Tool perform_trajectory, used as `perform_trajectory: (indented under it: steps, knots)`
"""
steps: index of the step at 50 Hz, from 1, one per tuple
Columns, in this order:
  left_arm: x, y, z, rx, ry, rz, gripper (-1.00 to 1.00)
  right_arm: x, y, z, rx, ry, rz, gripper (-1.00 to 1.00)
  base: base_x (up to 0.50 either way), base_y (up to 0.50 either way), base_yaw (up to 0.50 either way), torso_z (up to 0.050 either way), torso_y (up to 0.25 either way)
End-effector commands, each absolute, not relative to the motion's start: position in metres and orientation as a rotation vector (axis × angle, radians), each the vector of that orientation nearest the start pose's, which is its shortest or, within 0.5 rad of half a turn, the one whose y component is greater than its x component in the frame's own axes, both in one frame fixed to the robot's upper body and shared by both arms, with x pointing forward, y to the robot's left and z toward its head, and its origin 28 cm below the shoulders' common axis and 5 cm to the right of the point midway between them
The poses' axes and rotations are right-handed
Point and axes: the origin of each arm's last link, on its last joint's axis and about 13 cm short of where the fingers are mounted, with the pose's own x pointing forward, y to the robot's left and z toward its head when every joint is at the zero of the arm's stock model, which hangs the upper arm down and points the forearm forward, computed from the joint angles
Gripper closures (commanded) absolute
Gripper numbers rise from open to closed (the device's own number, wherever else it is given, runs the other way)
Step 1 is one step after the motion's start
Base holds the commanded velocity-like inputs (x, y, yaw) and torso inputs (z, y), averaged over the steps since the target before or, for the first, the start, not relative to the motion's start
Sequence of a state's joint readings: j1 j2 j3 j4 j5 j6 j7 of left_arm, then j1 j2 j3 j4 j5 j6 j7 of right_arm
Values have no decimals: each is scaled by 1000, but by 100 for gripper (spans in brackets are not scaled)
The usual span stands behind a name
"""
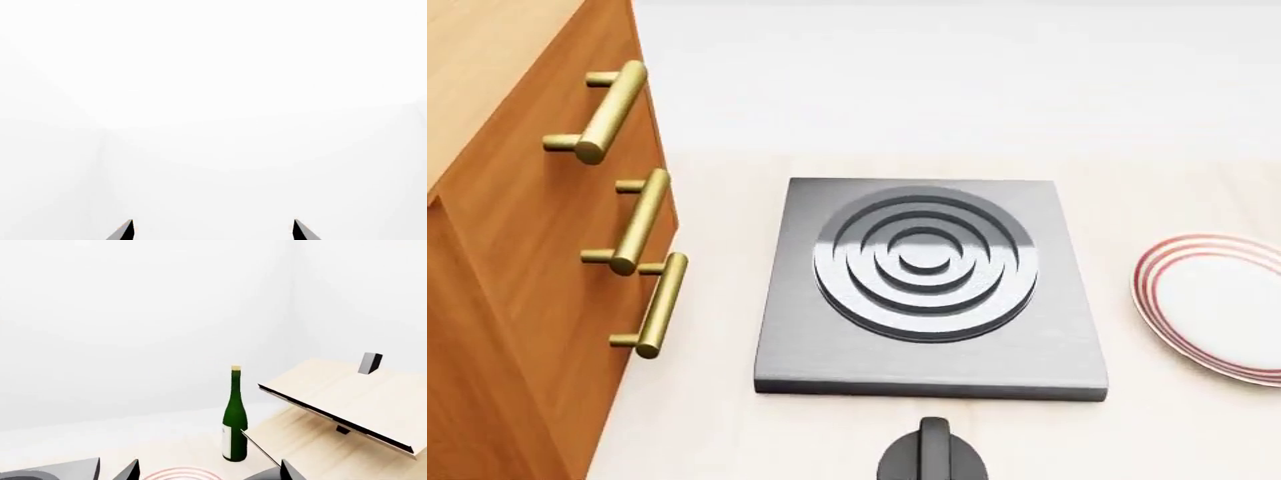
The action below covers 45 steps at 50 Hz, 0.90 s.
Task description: Put the bowl on the stove.
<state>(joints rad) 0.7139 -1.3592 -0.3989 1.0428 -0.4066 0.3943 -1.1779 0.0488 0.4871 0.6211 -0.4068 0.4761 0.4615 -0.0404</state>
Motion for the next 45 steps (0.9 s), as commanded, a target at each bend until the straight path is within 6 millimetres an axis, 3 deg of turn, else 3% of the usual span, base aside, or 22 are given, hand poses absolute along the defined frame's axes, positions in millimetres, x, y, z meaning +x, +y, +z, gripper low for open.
perform_trajectory:
  steps: [1,8,19,28,45]
  knots:
    - [105,267,238,103,-902,71,-100,180,-280,151,-38,-232,-328,-100,500,-27,0,0,10]
    - [105,267,238,103,-897,72,-100,186,-279,149,-120,-172,-309,-100,128,-4,0,0,0]
    - [107,267,236,105,-891,70,-100,203,-296,175,-245,26,-187,-100,0,0,0,0,0]
    - [108,266,234,101,-885,68,-100,195,-307,184,-280,165,-86,-100,0,0,0,0,0]
    - [109,266,233,100,-880,67,-100,180,-333,191,-348,351,-125,-100,0,0,0,0,0]
